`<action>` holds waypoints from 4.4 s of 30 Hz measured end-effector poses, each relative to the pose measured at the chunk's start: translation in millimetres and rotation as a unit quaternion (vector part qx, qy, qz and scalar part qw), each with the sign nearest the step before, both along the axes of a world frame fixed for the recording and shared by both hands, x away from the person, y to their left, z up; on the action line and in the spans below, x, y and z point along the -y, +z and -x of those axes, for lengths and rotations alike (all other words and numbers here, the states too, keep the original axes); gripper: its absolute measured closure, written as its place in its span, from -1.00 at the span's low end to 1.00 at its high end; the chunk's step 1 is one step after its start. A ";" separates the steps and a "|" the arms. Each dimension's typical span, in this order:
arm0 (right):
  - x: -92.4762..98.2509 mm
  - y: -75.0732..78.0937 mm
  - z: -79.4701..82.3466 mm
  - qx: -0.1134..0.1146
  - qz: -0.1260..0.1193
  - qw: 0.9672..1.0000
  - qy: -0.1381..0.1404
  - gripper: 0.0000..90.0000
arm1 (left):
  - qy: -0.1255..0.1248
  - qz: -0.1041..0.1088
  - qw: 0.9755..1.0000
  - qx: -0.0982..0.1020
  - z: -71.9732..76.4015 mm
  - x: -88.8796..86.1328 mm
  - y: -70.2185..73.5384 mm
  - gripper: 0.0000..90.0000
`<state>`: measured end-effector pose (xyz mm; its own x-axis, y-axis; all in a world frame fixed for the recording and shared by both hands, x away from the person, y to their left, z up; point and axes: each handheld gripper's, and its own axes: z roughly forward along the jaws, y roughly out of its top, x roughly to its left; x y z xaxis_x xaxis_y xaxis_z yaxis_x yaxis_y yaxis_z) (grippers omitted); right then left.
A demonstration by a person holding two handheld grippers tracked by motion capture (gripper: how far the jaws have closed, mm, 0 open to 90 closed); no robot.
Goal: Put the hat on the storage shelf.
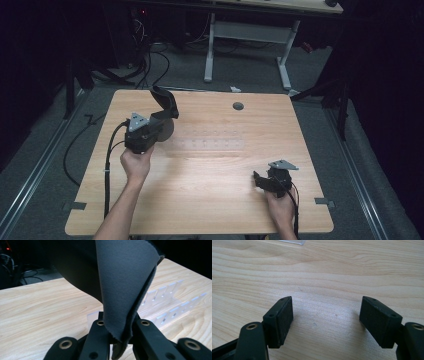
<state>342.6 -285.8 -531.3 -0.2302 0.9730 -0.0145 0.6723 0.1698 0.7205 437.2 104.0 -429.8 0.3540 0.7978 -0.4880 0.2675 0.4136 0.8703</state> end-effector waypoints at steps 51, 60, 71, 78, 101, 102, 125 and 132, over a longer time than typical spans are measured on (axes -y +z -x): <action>-1.2 0.0 0.8 0.000 0.001 1.000 0.008 -0.40 | 0.022 -0.014 0.998 -0.052 -6.9 17.9 -7.5 0.91; -1.2 -0.1 0.8 0.000 0.001 1.000 0.009 -0.40 | 0.010 0.003 0.998 -0.062 -8.0 16.7 -26.7 0.91; -1.2 0.0 0.8 0.000 0.001 1.000 0.009 -0.40 | -0.002 0.007 0.998 -0.070 -4.3 7.7 -32.1 0.87; -1.2 0.0 0.9 0.000 0.001 1.000 0.008 -0.40 | -0.009 0.006 0.997 -0.079 -3.0 4.2 -34.6 0.80; -1.3 -0.1 0.8 0.000 0.001 1.000 0.009 -0.40 | -0.022 0.027 0.996 -0.080 21.6 -23.3 -22.0 -0.07; -1.2 -0.1 0.8 0.000 0.001 1.000 0.009 -0.40 | -0.023 0.028 0.996 -0.079 22.8 -24.7 -21.2 -0.07; -1.2 -0.1 0.8 0.000 0.001 1.000 0.009 -0.40 | -0.035 0.050 0.995 -0.077 53.5 -40.3 -19.5 -0.15; -1.3 0.0 0.9 0.000 0.001 1.000 0.009 -0.40 | -0.048 0.053 0.995 -0.074 59.5 -38.3 -24.1 -0.13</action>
<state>341.8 -284.5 -531.3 -0.2470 0.9689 -0.0170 0.6695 0.1833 0.7198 377.7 142.2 -453.9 0.3430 0.7055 -0.6202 0.4324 0.4676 0.7710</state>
